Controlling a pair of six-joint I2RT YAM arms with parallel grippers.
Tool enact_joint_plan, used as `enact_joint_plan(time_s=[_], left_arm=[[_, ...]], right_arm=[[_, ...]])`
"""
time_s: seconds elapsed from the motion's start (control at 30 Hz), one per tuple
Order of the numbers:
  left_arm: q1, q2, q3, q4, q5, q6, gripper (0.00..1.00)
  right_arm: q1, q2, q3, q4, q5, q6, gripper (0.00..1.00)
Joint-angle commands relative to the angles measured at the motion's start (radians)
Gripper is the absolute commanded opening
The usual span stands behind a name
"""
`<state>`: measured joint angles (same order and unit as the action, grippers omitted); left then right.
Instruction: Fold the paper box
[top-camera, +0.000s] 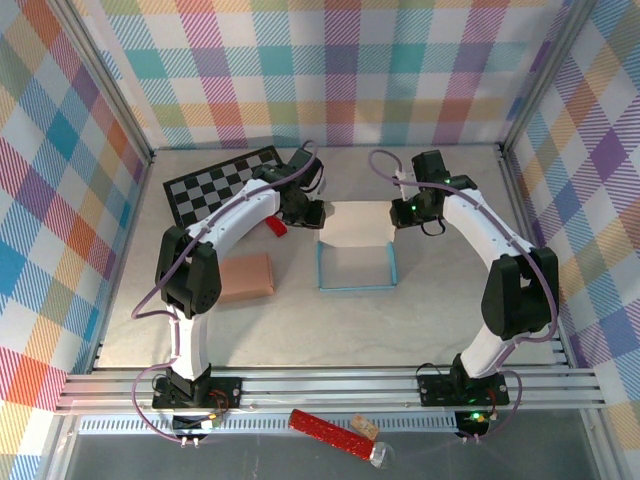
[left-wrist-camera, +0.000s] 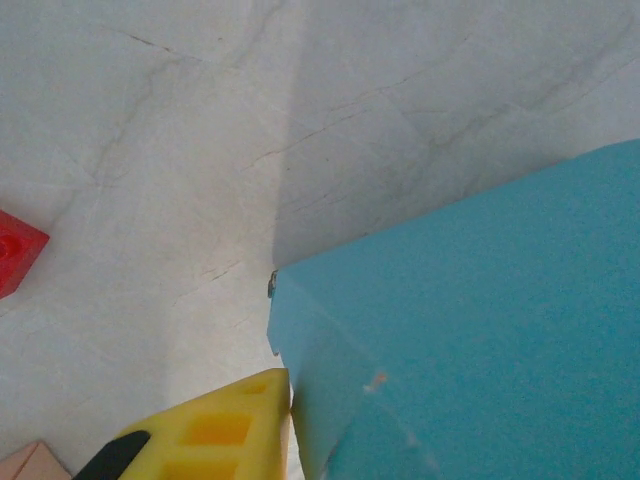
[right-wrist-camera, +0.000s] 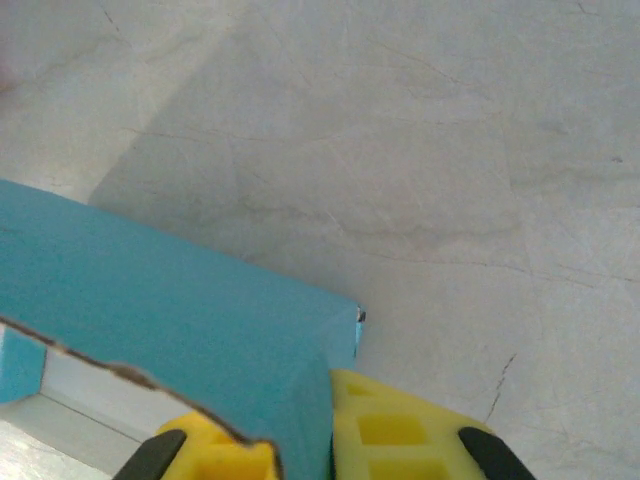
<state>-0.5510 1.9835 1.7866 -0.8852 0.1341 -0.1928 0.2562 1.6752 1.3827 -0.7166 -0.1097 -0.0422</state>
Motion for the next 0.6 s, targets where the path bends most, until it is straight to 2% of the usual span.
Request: enact_joint_plan(time_s=[0.0, 0.17, 0.5, 0.57], left_arm=[[0.006, 0.021, 0.027, -0.003, 0.025, 0.006, 0.18], [0.006, 0.037, 0.031, 0.001, 0.027, 0.007, 0.13], [0.006, 0.051, 0.048, -0.007, 0.013, 0.016, 0.11], [0.006, 0.049, 0.043, -0.004, 0.012, 0.016, 0.07]], right_arm=[[0.002, 0.011, 0.021, 0.002, -0.019, -0.015, 0.07], [0.009, 0.022, 0.027, -0.003, 0.004, -0.019, 0.0], [0.026, 0.012, 0.031, 0.002, 0.042, -0.041, 0.0], [0.027, 0.011, 0.034, 0.0, 0.043, -0.041, 0.0]])
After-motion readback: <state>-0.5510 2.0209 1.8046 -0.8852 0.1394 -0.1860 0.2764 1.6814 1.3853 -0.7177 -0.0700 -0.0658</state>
